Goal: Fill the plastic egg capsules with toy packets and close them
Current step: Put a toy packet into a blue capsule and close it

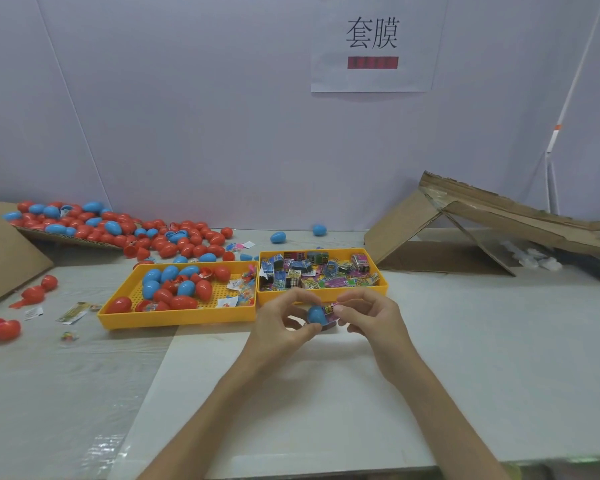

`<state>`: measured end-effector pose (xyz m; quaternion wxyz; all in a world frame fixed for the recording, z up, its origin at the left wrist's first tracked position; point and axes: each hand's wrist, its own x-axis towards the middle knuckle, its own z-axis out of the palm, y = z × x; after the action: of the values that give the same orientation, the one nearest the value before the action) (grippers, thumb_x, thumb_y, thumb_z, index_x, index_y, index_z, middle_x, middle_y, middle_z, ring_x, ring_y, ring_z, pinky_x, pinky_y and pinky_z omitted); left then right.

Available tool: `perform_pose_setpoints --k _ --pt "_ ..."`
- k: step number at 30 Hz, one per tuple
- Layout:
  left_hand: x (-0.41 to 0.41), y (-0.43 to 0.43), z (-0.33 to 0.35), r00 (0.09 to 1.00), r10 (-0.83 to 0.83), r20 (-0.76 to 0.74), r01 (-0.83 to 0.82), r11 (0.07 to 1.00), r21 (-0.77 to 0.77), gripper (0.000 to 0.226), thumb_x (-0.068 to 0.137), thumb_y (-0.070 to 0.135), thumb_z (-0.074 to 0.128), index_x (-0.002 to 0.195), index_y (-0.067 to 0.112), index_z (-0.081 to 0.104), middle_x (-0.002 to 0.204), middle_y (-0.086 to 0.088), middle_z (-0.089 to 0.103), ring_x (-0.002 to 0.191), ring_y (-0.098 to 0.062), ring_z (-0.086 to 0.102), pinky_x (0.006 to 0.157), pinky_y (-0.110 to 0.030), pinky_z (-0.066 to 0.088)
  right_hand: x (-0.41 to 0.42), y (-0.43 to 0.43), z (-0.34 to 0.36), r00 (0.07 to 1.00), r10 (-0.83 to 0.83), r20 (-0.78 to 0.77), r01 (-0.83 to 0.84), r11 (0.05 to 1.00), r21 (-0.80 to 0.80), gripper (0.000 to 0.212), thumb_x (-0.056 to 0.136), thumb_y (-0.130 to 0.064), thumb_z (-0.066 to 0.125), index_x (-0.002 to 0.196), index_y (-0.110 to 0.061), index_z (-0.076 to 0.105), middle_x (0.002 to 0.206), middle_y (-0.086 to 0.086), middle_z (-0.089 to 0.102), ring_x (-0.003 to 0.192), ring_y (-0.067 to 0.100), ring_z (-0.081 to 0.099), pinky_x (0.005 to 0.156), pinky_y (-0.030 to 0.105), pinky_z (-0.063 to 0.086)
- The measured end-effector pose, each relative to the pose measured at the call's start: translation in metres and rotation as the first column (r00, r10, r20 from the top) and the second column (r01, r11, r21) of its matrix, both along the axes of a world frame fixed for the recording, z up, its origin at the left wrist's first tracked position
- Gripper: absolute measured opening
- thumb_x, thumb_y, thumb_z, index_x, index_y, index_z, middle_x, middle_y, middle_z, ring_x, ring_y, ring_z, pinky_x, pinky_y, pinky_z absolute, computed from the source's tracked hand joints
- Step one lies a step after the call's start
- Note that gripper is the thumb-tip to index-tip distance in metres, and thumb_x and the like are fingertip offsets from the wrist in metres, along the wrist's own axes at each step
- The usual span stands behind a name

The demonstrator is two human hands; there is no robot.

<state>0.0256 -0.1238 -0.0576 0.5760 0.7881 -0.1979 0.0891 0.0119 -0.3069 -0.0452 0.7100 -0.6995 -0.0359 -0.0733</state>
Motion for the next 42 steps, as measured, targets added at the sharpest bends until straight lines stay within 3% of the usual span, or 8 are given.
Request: perform_pose_setpoints --k 9,15,19,22,25,33,37,42 --pt "0.001 -0.001 -0.002 0.999 -0.035 -0.009 0.035 0.998 -0.043 0.027 0.086 0.004 0.078 0.107 0.02 0.075 0.107 0.003 0.073 0.091 -0.016 0.074 0.079 -0.031 0.061 0.0 0.002 -0.001 0.998 -0.015 0.056 0.016 1.0 -0.021 0.023 0.081 -0.001 0.079 0.095 -0.018 0.071 0.086 -0.003 0.073 0.074 0.009 0.066 0.06 0.019 0.05" --pt "0.003 0.003 0.002 0.986 -0.056 -0.159 0.004 0.95 -0.313 0.025 0.085 0.007 0.08 0.105 0.02 0.073 0.103 0.002 0.077 0.092 -0.022 0.076 0.078 -0.031 0.062 0.0 0.005 -0.002 0.99 -0.065 0.128 0.072 0.996 -0.052 0.027 0.082 -0.009 0.081 0.102 -0.023 0.069 0.093 -0.007 0.071 0.081 0.01 0.07 0.064 0.02 0.053" --pt "0.001 0.005 0.005 0.965 -0.136 -0.225 0.02 0.891 -0.454 0.024 0.086 0.007 0.078 0.108 0.015 0.074 0.109 -0.009 0.076 0.097 -0.033 0.075 0.078 -0.031 0.061 -0.001 0.006 0.001 0.999 0.031 -0.015 -0.03 0.997 0.074 0.025 0.086 -0.023 0.076 0.111 -0.021 0.07 0.101 0.002 0.075 0.081 0.015 0.073 0.063 0.02 0.054" --pt "-0.002 0.005 0.009 0.958 -0.163 -0.235 0.042 0.893 -0.448 0.024 0.079 0.018 0.081 0.101 0.026 0.078 0.106 -0.007 0.077 0.091 -0.029 0.076 0.073 -0.028 0.06 -0.002 0.007 0.002 0.994 0.083 -0.074 -0.075 0.992 0.105 0.038 0.078 -0.039 0.073 0.11 -0.019 0.071 0.099 0.004 0.076 0.079 0.015 0.071 0.064 0.02 0.054" --pt "-0.002 0.005 0.009 0.965 -0.139 -0.224 0.043 0.921 -0.386 0.024 0.076 0.026 0.082 0.099 0.031 0.078 0.102 -0.003 0.077 0.082 -0.018 0.073 0.068 -0.026 0.057 -0.002 0.007 0.001 0.992 0.102 -0.073 -0.096 0.992 0.082 0.037 0.078 -0.041 0.072 0.106 -0.017 0.073 0.092 0.001 0.077 0.078 0.014 0.069 0.066 0.022 0.053" --pt "-0.001 0.005 0.008 0.963 -0.138 -0.232 0.045 0.929 -0.367 0.026 0.073 0.027 0.085 0.098 0.032 0.078 0.105 -0.002 0.077 0.096 -0.024 0.074 0.084 -0.037 0.062 -0.002 0.006 -0.001 0.987 0.137 -0.078 -0.135 0.99 0.026 0.04 0.075 -0.043 0.074 0.106 -0.018 0.074 0.092 0.002 0.077 0.08 0.013 0.072 0.07 0.025 0.052" --pt "-0.002 0.004 0.006 0.963 -0.138 -0.233 0.041 0.924 -0.38 0.035 0.065 0.037 0.088 0.098 0.031 0.077 0.104 -0.006 0.077 0.097 -0.028 0.074 0.086 -0.04 0.062 -0.001 0.006 -0.003 0.989 0.13 -0.069 -0.13 0.992 0.009 0.024 0.083 -0.032 0.075 0.104 -0.019 0.073 0.089 0.0 0.078 0.076 0.01 0.072 0.068 0.023 0.052" --pt "0.0 0.004 0.004 0.956 -0.144 -0.257 0.028 0.913 -0.407 0.032 0.068 0.029 0.09 0.098 0.026 0.078 0.106 -0.009 0.077 0.096 -0.032 0.074 0.084 -0.042 0.062 -0.001 0.006 -0.005 0.993 0.117 -0.036 -0.118 0.993 -0.023 0.014 0.09 -0.02 0.073 0.104 -0.018 0.073 0.09 0.003 0.078 0.075 0.01 0.072 0.066 0.019 0.052"
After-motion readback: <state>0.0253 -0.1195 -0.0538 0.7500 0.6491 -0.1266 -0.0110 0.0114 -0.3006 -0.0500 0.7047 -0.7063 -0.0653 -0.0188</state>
